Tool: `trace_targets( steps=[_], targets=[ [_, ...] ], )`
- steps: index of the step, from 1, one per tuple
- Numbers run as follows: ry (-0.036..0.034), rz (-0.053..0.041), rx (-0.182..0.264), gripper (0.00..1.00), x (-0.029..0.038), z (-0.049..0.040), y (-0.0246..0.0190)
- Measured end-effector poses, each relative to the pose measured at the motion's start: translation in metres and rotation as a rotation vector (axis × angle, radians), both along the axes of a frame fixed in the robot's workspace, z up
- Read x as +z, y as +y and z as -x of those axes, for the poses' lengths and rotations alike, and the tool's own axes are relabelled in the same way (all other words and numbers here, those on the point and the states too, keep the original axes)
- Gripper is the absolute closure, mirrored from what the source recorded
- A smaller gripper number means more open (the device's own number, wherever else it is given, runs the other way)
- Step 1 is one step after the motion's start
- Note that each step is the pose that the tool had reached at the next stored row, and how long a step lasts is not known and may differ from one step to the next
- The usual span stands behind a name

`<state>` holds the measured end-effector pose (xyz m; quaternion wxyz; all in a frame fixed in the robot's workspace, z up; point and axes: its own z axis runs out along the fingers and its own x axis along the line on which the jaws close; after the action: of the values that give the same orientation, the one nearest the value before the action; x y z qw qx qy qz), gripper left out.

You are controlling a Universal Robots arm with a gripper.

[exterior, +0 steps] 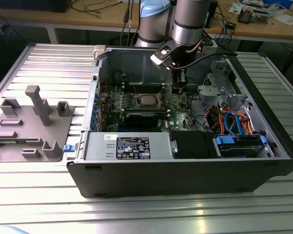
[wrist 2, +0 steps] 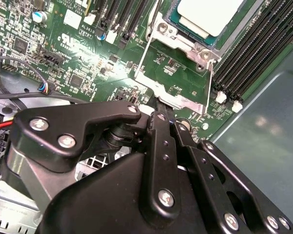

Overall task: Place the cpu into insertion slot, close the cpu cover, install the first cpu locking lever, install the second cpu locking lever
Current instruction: 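Close the cpu cover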

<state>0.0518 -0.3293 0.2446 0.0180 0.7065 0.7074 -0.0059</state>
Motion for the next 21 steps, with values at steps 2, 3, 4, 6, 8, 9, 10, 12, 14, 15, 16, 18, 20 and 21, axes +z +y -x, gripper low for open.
trace_targets(
  steps=[2, 3, 4, 6, 8, 9, 10, 12, 14, 15, 16, 18, 20, 21],
  targets=[
    [0.0, 0.0, 0.0, 0.89, 0.0, 0.0016, 0.0],
    [0.0, 0.0, 0.0, 0.89, 0.0, 0.0023, 0.0],
    [0.0, -0.0001, 0.0, 0.89, 0.0, 0.0033, 0.0],
    [-0.0001, -0.0001, 0.0, 0.89, 0.0, 0.0034, 0.0],
    [0.0, 0.0001, 0.0, 0.89, 0.0005, 0.0034, 0.0001],
    [0.0, 0.0001, 0.0, 0.89, 0.0022, 0.0035, 0.0],
    [0.0, 0.0001, 0.0, 0.89, 0.0031, 0.0035, 0.0],
    [-0.0001, -0.0003, 0.0, 0.89, 0.0036, 0.0034, 0.0],
    [0.0, -0.0001, 0.0, 0.89, 0.0037, 0.0035, 0.0],
    [0.0, 0.0, 0.0, 0.89, 0.0038, 0.0035, 0.0],
    [0.0, 0.0001, 0.0, 0.89, 0.0038, 0.0035, 0.0],
    [0.0001, -0.0003, 0.0, 0.89, 0.0038, 0.0036, 0.0],
    [0.0004, -0.0007, 0.0, 0.89, 0.0038, 0.004, 0.0],
    [0.0007, -0.0009, 0.0, 0.89, 0.0038, 0.0044, 0.0]
  ],
)
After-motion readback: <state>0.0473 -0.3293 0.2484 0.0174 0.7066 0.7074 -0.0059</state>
